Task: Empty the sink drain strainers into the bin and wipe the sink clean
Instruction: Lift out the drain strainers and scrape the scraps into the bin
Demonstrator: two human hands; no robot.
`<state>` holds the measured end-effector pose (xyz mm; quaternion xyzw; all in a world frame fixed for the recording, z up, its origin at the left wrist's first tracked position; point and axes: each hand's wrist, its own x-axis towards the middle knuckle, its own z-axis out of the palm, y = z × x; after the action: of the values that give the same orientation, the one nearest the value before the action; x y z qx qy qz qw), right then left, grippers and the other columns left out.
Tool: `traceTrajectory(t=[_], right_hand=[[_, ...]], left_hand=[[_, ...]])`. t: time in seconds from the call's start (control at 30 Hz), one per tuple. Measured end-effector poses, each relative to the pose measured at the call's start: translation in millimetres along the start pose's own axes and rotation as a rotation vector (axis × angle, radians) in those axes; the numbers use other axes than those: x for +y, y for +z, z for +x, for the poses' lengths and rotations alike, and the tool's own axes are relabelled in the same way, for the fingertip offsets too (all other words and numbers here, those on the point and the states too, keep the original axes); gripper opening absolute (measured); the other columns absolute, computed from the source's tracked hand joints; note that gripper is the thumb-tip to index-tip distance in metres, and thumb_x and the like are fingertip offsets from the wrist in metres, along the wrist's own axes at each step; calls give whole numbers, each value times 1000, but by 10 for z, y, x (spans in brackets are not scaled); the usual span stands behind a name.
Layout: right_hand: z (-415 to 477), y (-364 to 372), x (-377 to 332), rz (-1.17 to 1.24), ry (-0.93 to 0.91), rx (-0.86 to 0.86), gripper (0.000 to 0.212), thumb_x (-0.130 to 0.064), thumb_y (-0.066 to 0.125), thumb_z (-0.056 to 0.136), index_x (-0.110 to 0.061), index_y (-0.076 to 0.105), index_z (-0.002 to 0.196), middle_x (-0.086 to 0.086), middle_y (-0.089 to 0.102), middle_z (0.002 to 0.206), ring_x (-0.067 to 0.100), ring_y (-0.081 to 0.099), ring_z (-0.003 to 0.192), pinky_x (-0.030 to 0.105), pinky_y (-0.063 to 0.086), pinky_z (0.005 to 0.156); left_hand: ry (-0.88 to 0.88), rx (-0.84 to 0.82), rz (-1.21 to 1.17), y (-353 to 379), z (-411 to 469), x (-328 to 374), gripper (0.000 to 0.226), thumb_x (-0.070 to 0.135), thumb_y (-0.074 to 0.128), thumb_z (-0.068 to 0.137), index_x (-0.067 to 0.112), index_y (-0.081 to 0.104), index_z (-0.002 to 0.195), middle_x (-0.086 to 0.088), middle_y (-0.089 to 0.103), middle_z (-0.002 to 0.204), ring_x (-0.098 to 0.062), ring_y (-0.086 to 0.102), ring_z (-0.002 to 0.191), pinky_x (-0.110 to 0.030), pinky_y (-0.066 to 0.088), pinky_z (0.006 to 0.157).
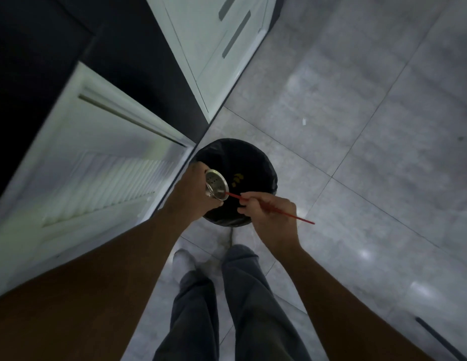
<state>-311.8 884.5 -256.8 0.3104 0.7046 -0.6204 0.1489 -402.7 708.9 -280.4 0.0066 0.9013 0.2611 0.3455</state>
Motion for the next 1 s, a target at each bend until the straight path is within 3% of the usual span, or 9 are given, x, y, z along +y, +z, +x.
traceTrajectory(t=[0.1, 0.2, 0.33, 0.47, 0.6, 0.7, 0.8, 0.9, 1.0], right_hand=[[-51, -181, -271, 119, 26, 99, 17, -6, 61, 95, -9, 78, 97, 5, 79, 83, 22, 78, 76, 40, 64, 78], [-166, -358, -537, 91, -1, 152, 19, -4, 60, 96, -8, 78, 97, 4, 79, 81, 23, 78, 74, 38, 64, 77], [-445, -450, -944, 56, -68, 192, 22, 0, 58, 96, -8, 78, 98, 2, 79, 84, 21, 78, 76, 39, 64, 78], [-828, -346, -1461, 27, -211, 237, 25, 0, 57, 95, -12, 79, 100, -3, 79, 90, 15, 77, 79, 40, 64, 79], [-1248, -162, -1986, -8, -401, 259, 23, -21, 56, 96, -19, 78, 103, -8, 78, 99, 13, 76, 88, 45, 62, 85], [-1495, 9, -2349, -98, -591, 225, 31, -35, 49, 99, -22, 75, 109, -8, 75, 107, 13, 73, 97, 42, 61, 88], [-1699, 276, -2686, -133, -675, 70, 36, -44, 44, 104, -23, 69, 118, -15, 70, 112, 1, 67, 103, 32, 57, 94], [-1874, 623, -2935, -229, -925, 9, 31, -27, 43, 106, -15, 64, 125, -12, 66, 114, -7, 61, 107, 13, 49, 94], [-1982, 1059, -3127, -316, -1057, -129, 33, -15, 46, 104, -7, 61, 132, 0, 67, 120, -12, 54, 110, 7, 40, 96]], left_hand=[[7, 31, -17, -190, -132, 75, 88, 37, 93, 60, 17, 47, 131, -2, 58, 124, -22, 59, 113, -30, 55, 86], [17, 5, -49, -401, -369, 199, 102, 40, 91, 63, 21, 34, 146, -2, 49, 140, -23, 53, 125, -35, 55, 96], [101, 90, -118, -737, -829, 414, 90, 36, 90, 62, 26, 40, 136, 4, 48, 129, -18, 55, 115, -27, 56, 84], [171, 220, -191, -1148, -1367, 616, 88, 37, 91, 62, 27, 43, 135, 8, 55, 130, -12, 57, 118, -33, 58, 93], [194, 423, -237, -1579, -1893, 733, 84, 50, 89, 61, 30, 49, 131, 13, 60, 124, -7, 60, 114, -32, 58, 93], [191, 583, -323, -1912, -2249, 753, 81, 52, 87, 57, 31, 52, 126, 10, 62, 120, -12, 62, 113, -39, 57, 93], [176, 742, -369, -2230, -2583, 698, 82, 52, 88, 54, 35, 50, 124, 10, 61, 118, -16, 62, 112, -45, 56, 92], [181, 882, -404, -2535, -2875, 483, 83, 52, 88, 56, 24, 52, 125, 8, 61, 118, -18, 62, 111, -47, 54, 92], [106, 976, -438, -2829, -3119, 106, 76, 52, 87, 59, 27, 54, 123, 9, 63, 118, -15, 62, 111, -43, 54, 94]])
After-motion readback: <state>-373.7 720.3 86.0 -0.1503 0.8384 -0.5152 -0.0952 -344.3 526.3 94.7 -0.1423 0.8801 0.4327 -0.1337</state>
